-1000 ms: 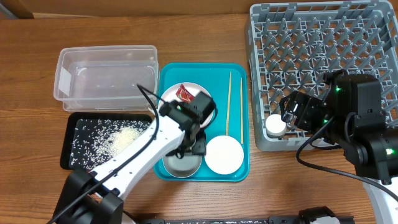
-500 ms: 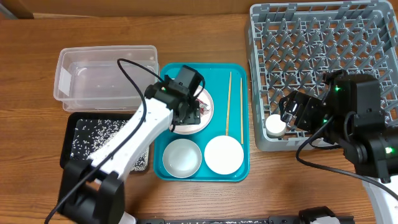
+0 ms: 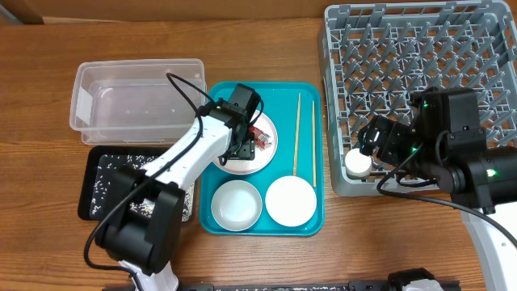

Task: Sort waste into correct bins and load items into the dishwasher
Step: 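Grasp the white tissue from the plate with the left gripper, then drop the tissue into the clear plastic bin, then grasp the red wrapper from the plate with the left gripper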

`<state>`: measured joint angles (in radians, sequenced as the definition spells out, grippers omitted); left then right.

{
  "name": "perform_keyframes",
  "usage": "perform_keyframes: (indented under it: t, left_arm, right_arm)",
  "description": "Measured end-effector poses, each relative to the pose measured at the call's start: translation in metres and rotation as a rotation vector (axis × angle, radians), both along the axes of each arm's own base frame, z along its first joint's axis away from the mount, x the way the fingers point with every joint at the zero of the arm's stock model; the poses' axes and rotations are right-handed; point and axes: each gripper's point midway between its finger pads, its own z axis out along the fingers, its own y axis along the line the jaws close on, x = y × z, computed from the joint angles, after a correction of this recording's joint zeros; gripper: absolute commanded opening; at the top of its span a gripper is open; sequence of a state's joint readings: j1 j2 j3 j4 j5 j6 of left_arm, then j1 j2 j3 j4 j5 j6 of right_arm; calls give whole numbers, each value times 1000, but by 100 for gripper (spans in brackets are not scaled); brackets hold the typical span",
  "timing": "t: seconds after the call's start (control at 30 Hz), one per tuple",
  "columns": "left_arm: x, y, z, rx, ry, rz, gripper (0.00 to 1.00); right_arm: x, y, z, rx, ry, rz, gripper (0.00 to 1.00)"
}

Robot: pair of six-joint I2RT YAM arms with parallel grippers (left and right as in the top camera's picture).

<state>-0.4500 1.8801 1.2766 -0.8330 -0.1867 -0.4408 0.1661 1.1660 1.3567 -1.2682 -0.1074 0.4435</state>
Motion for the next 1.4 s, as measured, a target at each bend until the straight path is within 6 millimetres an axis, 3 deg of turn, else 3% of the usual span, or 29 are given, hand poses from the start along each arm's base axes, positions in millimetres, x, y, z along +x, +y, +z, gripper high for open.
perform_keyframes:
  t: [0.03, 0.07, 0.1, 0.3, 0.4, 0.47, 0.6, 0.7, 0.73, 0.77, 0.83, 0.9, 1.0, 1.13, 1.2, 1.3, 1.4]
  left_arm:
    - [-1, 0, -3, 2, 8, -3, 38]
    - [-2, 0, -5, 7, 18, -7, 11]
    - [-3, 1, -7, 10, 27, -7, 4]
    - [-23, 10, -9, 53, 114, -11, 4]
    - [-34, 17, 5, 83, 180, -3, 4]
    - [-29, 19, 23, 82, 181, 11, 4]
    - [5, 25, 83, 16, 28, 65, 4]
    - [36, 52, 133, -21, -159, 150, 4]
    - [41, 59, 141, -27, -192, 172, 4]
    - [51, 78, 156, -30, -253, 223, 4]
    - [64, 105, 164, -30, -306, 292, 22]
    - [71, 130, 159, -19, -310, 347, 44]
    - [78, 142, 142, -47, -272, 348, 52]
    - [76, 112, 133, -113, -227, 259, 54]
    - [73, 83, 133, -130, -212, 175, 56]
    - [62, 30, 130, -128, -199, 31, 70]
    - [51, -13, 118, -112, -195, -53, 70]
  right_arm:
    - [0, 0, 0, 0, 2, 0, 96]
    - [-1, 0, 0, 0, 3, 0, 96]
    - [-1, 0, -1, 0, 5, 0, 96]
    - [-2, 0, -1, -2, 8, 0, 96]
    - [-2, 0, -1, -2, 9, 0, 96]
    - [-2, 0, -1, -2, 9, -1, 96]
    - [-2, 0, -1, -2, 11, -1, 96]
    - [-2, 0, -1, -2, 11, 0, 97]
    - [-2, 0, -2, -2, 12, 0, 97]
    - [-2, 0, -2, -2, 12, 0, 97]
    - [-3, 0, -2, -2, 15, 0, 97]
    - [-3, -1, -2, -3, 16, 0, 97]
    - [-3, -1, -2, -2, 15, -1, 97]
    - [-3, -1, -2, -3, 15, -1, 97]
    - [-3, -1, -2, -3, 14, -1, 97]
    - [-3, -1, -2, -2, 15, 0, 97]
    - [-3, -1, -2, -3, 15, -1, 97]
